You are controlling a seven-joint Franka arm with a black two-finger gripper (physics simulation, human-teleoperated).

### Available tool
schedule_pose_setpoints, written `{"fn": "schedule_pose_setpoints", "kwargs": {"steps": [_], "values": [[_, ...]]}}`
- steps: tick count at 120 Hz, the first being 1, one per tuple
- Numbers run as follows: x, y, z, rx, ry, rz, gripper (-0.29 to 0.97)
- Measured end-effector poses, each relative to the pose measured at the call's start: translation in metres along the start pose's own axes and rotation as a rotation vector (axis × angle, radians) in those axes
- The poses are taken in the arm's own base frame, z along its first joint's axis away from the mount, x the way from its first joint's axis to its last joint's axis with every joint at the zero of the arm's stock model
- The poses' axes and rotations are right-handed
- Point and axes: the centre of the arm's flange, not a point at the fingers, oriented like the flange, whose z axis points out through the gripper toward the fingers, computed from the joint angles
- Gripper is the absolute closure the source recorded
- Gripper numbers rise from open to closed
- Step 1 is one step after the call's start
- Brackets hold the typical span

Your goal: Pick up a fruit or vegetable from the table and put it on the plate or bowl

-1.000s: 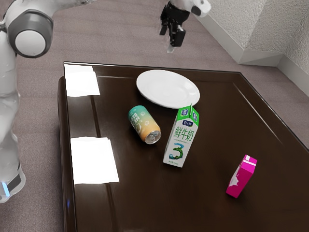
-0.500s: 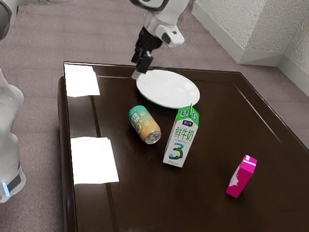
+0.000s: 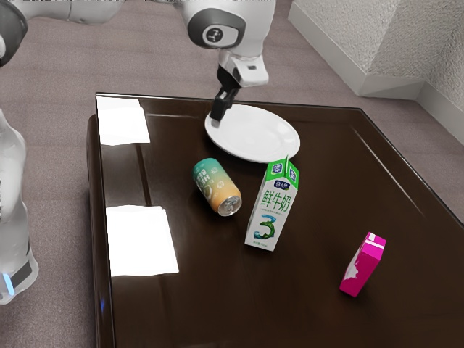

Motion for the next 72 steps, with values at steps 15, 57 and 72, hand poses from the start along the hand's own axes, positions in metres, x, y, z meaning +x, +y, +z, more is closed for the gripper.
{"fn": "schedule_pose_setpoints", "kwargs": {"steps": [15, 57, 72], "values": [[0.048, 0.005, 0.027, 0.014, 0.011, 0.203, 0.00], [0.109, 0.006, 0.027, -0.037, 0.222, 0.494, 0.00], [0.103, -0.010, 0.029, -0.031, 0.240, 0.536, 0.00]]}}
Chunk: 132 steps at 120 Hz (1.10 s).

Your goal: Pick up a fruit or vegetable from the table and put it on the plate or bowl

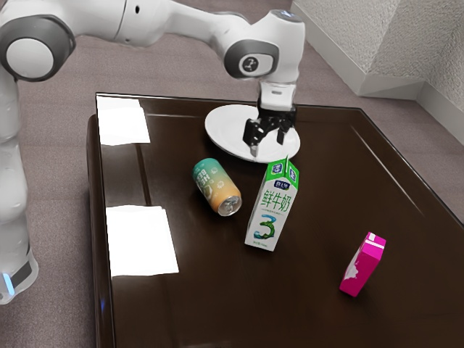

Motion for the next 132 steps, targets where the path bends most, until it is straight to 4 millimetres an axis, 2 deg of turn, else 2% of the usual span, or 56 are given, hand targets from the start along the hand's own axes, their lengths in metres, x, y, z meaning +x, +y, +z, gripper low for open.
{"fn": "schedule_pose_setpoints", "kwargs": {"steps": [6, 17, 22, 27, 39, 52, 74, 111, 132], "values": [[-0.010, -0.014, 0.007, -0.007, 0.009, 0.003, 0.00], [-0.055, -0.040, 0.020, -0.019, 0.022, -0.035, 0.00], [-0.065, -0.046, 0.026, -0.029, 0.029, -0.037, 0.00], [-0.058, -0.049, 0.032, -0.037, 0.044, -0.011, 0.00], [-0.021, -0.046, 0.034, -0.041, 0.080, 0.073, 0.00], [-0.009, -0.048, 0.039, -0.049, 0.096, 0.107, 0.00], [-0.006, -0.050, 0.061, -0.083, 0.103, 0.105, 0.00], [0.013, -0.054, 0.126, -0.106, 0.134, 0.074, 0.00], [0.016, -0.055, 0.136, -0.097, 0.141, 0.051, 0.00]]}}
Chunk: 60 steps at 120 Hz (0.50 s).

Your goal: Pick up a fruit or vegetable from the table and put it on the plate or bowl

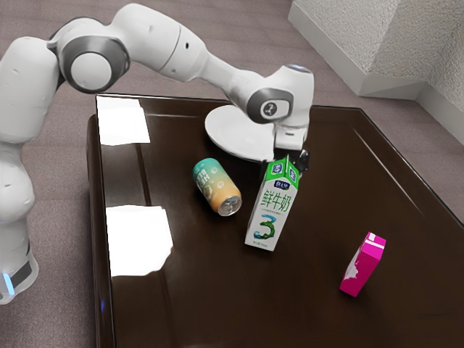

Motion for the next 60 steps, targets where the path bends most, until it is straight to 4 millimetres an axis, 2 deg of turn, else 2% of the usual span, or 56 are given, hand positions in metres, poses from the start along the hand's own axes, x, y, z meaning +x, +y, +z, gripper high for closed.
{"fn": "schedule_pose_setpoints", "kwargs": {"steps": [4, 18, 26, 33, 45, 51, 55, 60], "values": [[-0.001, 0.000, 0.002, -0.001, 0.000, -0.005, 0.02], [-0.005, 0.000, -0.001, 0.012, -0.006, -0.027, 0.25], [-0.013, 0.008, -0.021, 0.041, -0.030, -0.047, 0.32], [-0.017, 0.023, -0.057, 0.090, -0.063, -0.059, 0.36], [-0.009, 0.066, -0.165, 0.230, -0.139, -0.070, 0.38], [-0.013, 0.082, -0.192, 0.243, -0.160, -0.093, 0.36], [-0.033, 0.083, -0.202, 0.236, -0.171, -0.138, 0.36], [-0.086, 0.079, -0.216, 0.225, -0.187, -0.240, 0.37]]}}
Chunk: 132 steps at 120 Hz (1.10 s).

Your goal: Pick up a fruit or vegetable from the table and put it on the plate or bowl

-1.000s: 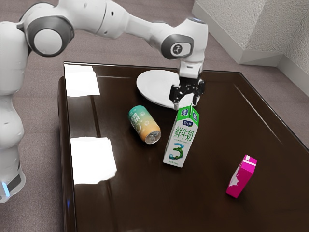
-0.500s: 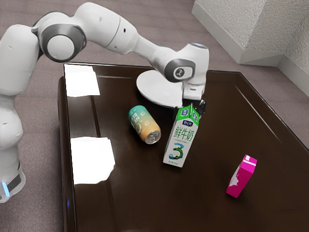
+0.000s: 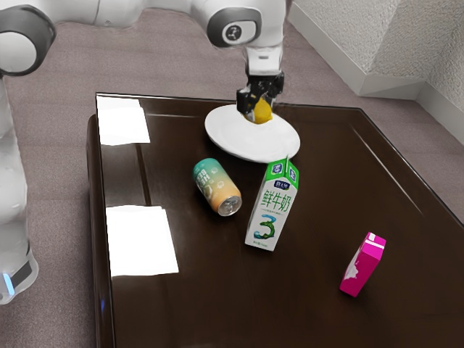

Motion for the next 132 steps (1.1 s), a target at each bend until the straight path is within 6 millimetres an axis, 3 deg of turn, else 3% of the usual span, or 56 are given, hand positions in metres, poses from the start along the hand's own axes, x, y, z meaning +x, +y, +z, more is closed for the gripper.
{"fn": "schedule_pose_setpoints", "kwargs": {"steps": [7, 13, 19, 26, 54, 80, 93, 109, 132], "values": [[-0.085, -0.024, 0.004, -0.024, -0.048, -0.154, 0.38], [-0.138, -0.033, 0.010, -0.049, -0.084, -0.250, 0.38], [-0.170, -0.037, 0.019, -0.075, -0.113, -0.311, 0.39], [-0.183, -0.038, 0.027, -0.098, -0.136, -0.338, 0.39], [-0.150, -0.061, 0.054, -0.127, -0.146, -0.295, 0.38], [-0.078, -0.080, 0.073, -0.115, -0.099, -0.182, 0.38], [-0.076, -0.082, 0.081, -0.122, -0.088, -0.179, 0.38], [-0.073, -0.082, 0.085, -0.130, -0.081, -0.167, 0.15], [-0.068, -0.081, 0.086, -0.134, -0.076, -0.148, 0.04]]}}
